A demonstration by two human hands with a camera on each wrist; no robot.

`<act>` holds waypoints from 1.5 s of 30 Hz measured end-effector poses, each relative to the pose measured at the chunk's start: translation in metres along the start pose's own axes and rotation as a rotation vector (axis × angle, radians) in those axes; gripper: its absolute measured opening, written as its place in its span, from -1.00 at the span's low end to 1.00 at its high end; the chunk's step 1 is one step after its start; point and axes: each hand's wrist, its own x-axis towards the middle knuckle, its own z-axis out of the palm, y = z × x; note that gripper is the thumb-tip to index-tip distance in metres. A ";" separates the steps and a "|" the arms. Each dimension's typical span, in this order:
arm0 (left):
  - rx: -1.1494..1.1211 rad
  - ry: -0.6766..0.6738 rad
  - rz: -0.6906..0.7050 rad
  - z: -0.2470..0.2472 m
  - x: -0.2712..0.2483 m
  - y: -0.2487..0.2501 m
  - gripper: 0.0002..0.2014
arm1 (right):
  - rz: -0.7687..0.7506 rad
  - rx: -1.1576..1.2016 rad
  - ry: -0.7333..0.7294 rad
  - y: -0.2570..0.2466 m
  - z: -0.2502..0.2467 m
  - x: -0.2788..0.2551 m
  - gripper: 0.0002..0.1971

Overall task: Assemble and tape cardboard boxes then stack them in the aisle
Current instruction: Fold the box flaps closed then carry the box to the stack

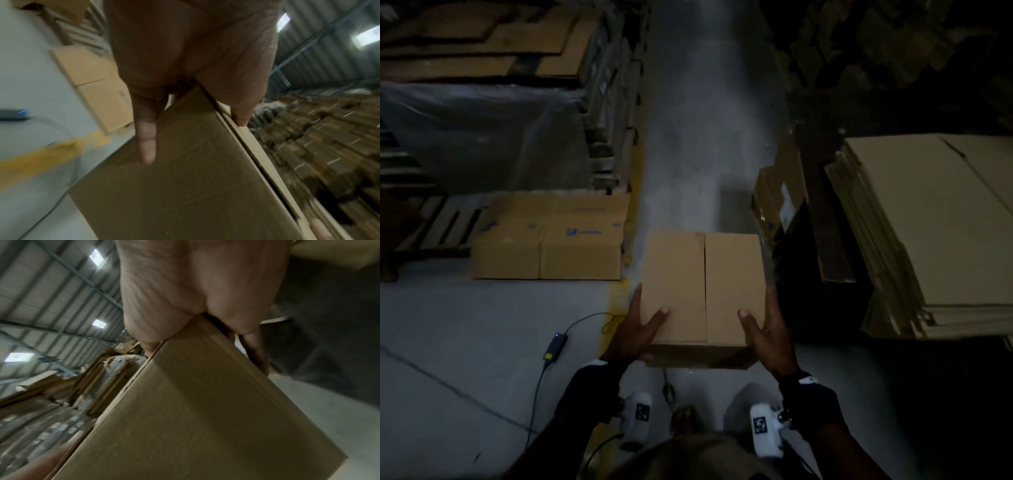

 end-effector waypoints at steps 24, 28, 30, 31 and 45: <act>0.124 0.029 0.334 -0.021 0.365 0.329 -0.24 | -0.182 0.101 0.153 -0.193 -0.028 0.443 -0.15; 0.172 -0.030 0.408 -0.011 0.437 0.384 -0.20 | -0.210 0.114 0.257 -0.216 -0.045 0.501 -0.06; 0.203 -0.070 0.457 -0.003 0.473 0.417 -0.25 | -0.202 0.139 0.321 -0.227 -0.053 0.530 0.01; 0.214 -0.103 0.464 0.002 0.491 0.435 -0.29 | -0.196 0.167 0.363 -0.233 -0.057 0.544 0.02; 0.441 -0.706 0.689 0.144 0.687 0.656 -0.10 | -0.023 0.193 0.989 -0.278 -0.155 0.675 -0.19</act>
